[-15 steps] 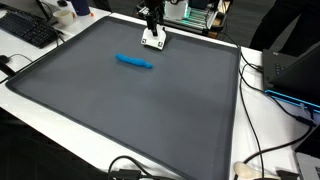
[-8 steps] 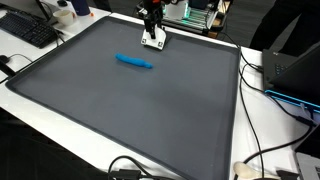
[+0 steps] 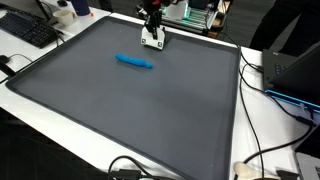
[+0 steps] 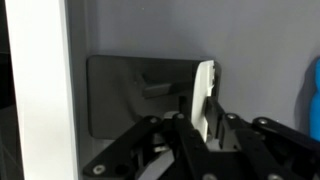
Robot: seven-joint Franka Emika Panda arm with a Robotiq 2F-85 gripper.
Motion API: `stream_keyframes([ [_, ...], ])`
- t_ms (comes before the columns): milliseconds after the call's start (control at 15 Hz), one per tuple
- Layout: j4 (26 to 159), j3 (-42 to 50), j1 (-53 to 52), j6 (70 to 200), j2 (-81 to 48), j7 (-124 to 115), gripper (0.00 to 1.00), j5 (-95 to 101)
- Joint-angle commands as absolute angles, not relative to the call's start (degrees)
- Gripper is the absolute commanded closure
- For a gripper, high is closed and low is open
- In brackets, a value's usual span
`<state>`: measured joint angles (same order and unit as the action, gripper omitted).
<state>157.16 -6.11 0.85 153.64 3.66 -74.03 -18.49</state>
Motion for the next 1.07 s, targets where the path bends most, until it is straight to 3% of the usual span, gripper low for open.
stream_keyframes([
  [0, 157.91, -5.36, -0.36, 155.79, 4.15, -76.14, 1.00, -18.44],
  [533, 155.80, -5.33, -0.20, 154.93, 5.74, -77.48, 0.99, -16.78],
  [1000, 144.47, -5.70, -0.31, 140.16, 4.96, -74.34, 0.99, -7.50],
])
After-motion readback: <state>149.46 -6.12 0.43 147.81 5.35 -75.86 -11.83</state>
